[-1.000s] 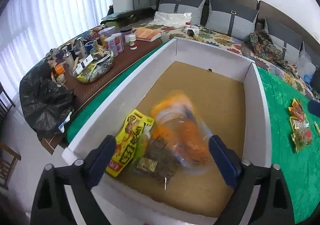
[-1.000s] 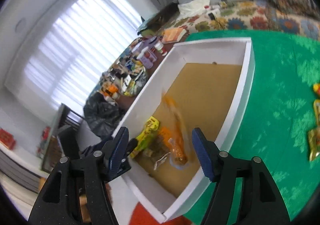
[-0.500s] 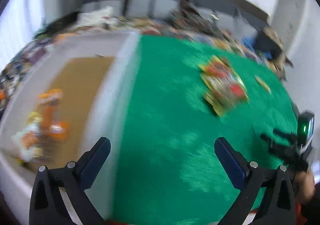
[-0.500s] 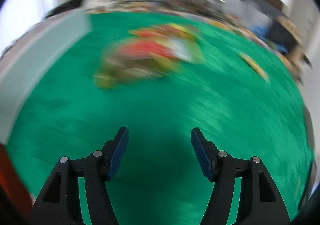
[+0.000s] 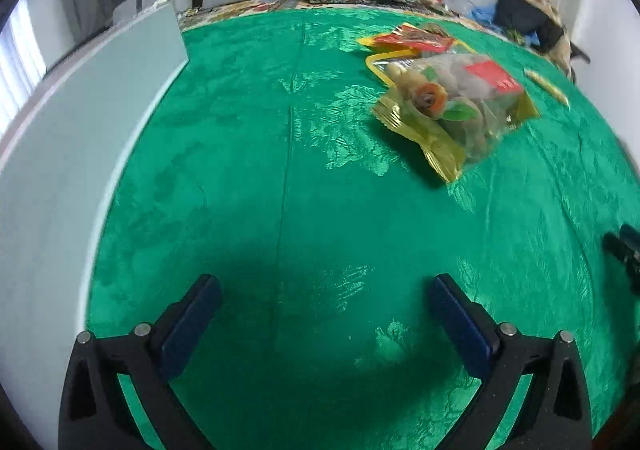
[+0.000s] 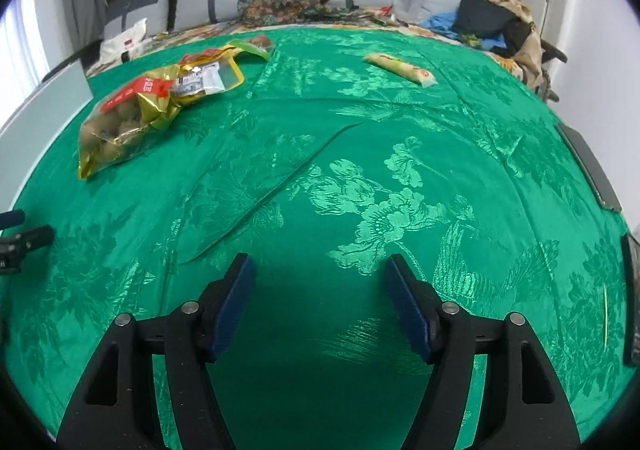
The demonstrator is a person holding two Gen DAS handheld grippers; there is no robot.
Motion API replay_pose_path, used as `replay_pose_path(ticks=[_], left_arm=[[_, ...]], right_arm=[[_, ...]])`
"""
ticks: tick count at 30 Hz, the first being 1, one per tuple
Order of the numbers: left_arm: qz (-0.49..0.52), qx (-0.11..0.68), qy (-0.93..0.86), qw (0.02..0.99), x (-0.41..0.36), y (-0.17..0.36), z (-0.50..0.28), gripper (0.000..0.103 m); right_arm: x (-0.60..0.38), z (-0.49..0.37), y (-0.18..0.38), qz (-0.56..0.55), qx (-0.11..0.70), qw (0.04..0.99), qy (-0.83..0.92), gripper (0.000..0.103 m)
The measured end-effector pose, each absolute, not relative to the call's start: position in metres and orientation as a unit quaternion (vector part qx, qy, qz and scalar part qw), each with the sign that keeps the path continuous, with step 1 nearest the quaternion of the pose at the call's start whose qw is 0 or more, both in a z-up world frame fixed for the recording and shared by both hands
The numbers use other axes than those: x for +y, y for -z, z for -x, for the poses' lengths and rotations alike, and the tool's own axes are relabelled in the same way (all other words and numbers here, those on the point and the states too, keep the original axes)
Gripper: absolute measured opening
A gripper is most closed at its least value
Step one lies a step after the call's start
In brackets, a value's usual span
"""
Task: Organize snacks
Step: 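Bring both tools back over the cloth, left tool toward the mixed snack bag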
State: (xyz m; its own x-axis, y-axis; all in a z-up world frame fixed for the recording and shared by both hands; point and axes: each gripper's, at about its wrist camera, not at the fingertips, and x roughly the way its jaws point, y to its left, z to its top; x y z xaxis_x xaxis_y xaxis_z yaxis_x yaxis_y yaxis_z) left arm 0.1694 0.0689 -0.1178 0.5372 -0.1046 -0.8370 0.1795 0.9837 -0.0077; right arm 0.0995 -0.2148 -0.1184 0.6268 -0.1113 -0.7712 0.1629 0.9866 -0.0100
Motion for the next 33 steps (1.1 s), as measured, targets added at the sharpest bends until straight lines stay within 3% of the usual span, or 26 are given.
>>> replay_pose_path(ticks=[33], left_arm=[[-0.037,0.454,0.083,0.886,0.0718,0.1183,-0.1642,0.103]], right_arm=[[-0.2126,-0.0976,0.1205,-0.029,0.424,0.902,0.078,0.072]])
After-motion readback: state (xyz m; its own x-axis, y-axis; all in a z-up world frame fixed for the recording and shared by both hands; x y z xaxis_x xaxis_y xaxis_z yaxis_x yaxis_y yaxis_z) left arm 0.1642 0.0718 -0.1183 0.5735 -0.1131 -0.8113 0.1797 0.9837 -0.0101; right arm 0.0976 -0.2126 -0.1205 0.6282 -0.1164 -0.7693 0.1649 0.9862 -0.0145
